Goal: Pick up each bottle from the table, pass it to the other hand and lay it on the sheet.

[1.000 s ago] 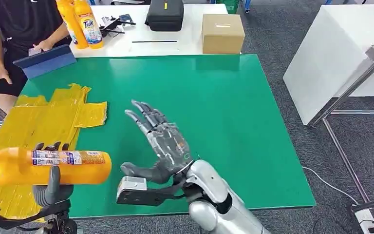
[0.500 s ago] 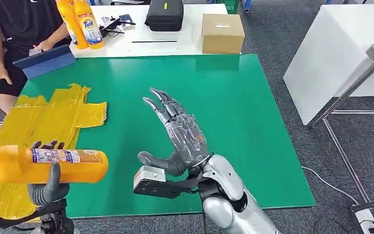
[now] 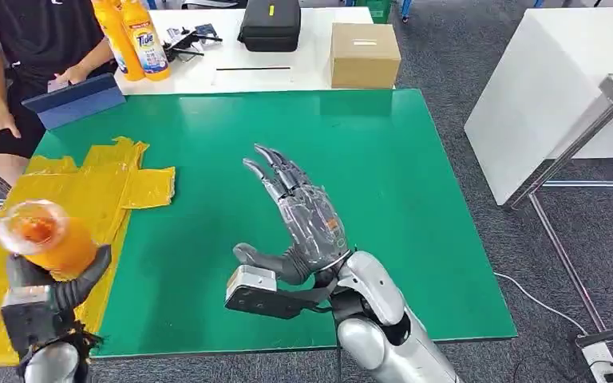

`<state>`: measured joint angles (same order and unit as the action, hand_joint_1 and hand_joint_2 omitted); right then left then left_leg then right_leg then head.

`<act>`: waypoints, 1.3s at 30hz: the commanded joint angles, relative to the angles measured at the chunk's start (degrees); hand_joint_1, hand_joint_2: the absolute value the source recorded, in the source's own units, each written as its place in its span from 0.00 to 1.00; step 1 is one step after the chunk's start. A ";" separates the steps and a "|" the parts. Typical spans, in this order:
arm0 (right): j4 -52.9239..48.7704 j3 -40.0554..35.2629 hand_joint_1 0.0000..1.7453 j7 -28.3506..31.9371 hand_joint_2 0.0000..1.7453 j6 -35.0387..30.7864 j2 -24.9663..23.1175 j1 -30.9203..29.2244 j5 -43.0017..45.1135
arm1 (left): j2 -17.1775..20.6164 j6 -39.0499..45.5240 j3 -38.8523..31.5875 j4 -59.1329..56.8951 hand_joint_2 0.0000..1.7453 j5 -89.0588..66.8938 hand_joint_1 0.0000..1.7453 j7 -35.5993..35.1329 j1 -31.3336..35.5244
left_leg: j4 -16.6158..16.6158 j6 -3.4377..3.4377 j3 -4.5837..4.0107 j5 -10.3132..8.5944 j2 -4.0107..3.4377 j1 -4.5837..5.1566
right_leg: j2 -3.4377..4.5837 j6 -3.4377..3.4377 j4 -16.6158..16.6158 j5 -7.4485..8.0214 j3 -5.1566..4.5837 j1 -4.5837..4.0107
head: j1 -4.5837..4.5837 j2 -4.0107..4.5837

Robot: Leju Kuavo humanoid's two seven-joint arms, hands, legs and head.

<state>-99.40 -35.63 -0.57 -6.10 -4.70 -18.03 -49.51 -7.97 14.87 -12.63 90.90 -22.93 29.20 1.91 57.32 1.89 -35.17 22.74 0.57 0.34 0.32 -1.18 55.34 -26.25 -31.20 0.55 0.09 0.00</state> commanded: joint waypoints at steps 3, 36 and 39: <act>4.71 1.73 0.00 0.96 0.00 1.44 -0.95 -1.81 0.86 | 8.23 11.82 -0.93 -21.87 1.00 -18.96 1.00 -3.70 11.02 | -0.07 -0.13 0.16 -0.01 0.11 -0.03 | -0.15 0.17 -0.03 0.02 0.17 0.01 | 0.00 0.00; 9.41 1.34 0.00 4.48 0.00 5.66 -2.86 -3.75 1.20 | 12.93 25.13 -0.73 -49.06 0.00 -64.04 0.00 -21.77 16.21 | -0.03 -0.21 -0.03 -0.08 -0.06 -0.09 | 0.05 0.17 0.02 0.09 -0.03 -0.01 | 0.02 0.00; 9.41 1.34 0.00 4.48 0.00 5.66 -2.86 -3.75 1.20 | 12.93 25.13 -0.73 -49.06 0.00 -64.04 0.00 -21.77 16.21 | -0.02 -0.23 0.01 -0.05 -0.07 -0.09 | 0.05 0.18 0.03 0.06 0.00 0.00 | 0.02 0.00</act>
<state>-93.77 -35.01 3.76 -0.85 -7.58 -19.27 -48.39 4.39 39.95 -11.89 45.27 -87.01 7.23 17.11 57.31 1.76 -35.30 22.64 0.59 0.24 0.32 -1.03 55.39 -26.16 -31.32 0.54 0.11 0.00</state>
